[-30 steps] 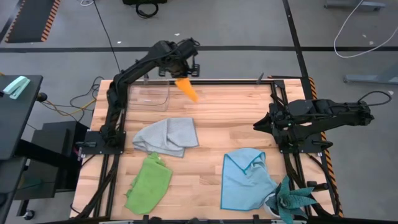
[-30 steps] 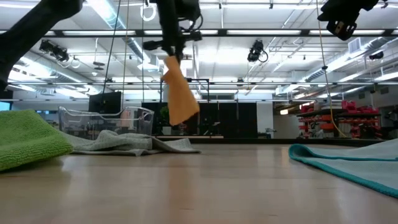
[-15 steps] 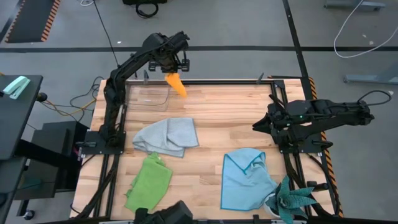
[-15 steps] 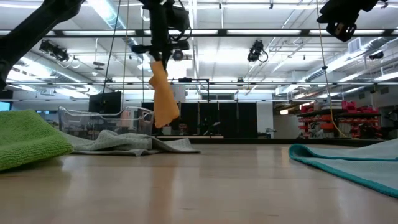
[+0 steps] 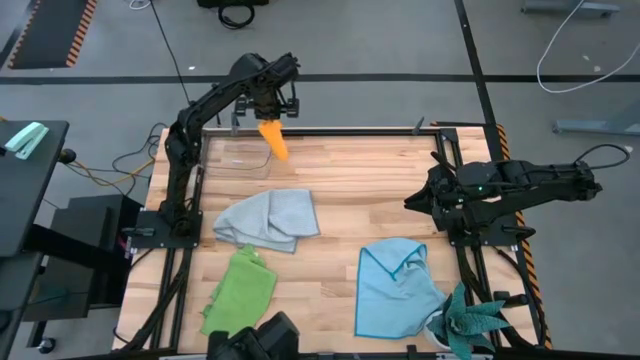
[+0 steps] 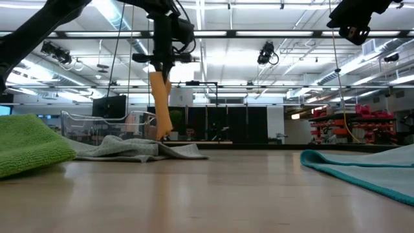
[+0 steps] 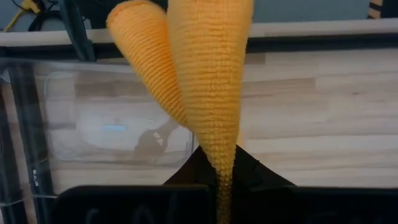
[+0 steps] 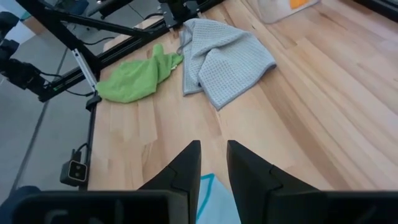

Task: Fold microfiber towels
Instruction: Put the orange microfiber cloth into the transparent bin

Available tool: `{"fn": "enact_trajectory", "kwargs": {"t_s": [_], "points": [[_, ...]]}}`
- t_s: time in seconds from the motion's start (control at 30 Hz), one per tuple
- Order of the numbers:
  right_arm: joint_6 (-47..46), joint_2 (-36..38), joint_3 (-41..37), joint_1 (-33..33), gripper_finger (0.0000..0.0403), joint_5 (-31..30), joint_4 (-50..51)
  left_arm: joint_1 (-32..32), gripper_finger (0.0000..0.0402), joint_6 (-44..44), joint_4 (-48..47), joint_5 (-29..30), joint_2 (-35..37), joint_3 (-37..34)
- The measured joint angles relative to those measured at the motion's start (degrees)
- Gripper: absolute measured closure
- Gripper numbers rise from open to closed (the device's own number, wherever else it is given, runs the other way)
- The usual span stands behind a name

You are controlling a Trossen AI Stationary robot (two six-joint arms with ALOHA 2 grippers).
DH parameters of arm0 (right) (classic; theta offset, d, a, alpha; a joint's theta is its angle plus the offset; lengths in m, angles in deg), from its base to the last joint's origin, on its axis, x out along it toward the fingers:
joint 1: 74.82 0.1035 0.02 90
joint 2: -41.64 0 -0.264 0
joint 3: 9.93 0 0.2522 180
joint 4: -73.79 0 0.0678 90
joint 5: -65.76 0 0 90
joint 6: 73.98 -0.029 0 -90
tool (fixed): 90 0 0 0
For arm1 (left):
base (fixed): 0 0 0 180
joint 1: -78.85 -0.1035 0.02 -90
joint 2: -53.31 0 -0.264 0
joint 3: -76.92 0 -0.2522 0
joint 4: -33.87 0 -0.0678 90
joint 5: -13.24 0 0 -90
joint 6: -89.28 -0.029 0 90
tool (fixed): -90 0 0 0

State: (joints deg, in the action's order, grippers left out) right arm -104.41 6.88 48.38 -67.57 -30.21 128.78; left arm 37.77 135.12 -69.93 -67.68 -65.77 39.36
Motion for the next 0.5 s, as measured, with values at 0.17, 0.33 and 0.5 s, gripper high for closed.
{"fn": "enact_trajectory", "kwargs": {"t_s": [0.17, 0.33, 0.5], "points": [[0.5, -0.1, 0.0, 0.0, 0.0318, 0.0, 0.4, 0.3, 0.0392, 0.8, 0.0, -0.5, 1.4, -1.7], [2.1, -0.1, 0.0, 0.0, 0.0318, 0.0, 0.8, 1.5, 0.0392, 1.5, 0.0, 0.7, 6.4, -1.7], [3.6, -0.1, 0.0, 0.0, 0.0318, 0.0, 0.8, 2.0, 0.0392, 4.4, 0.0, 0.3, 12.7, -1.6]]}}
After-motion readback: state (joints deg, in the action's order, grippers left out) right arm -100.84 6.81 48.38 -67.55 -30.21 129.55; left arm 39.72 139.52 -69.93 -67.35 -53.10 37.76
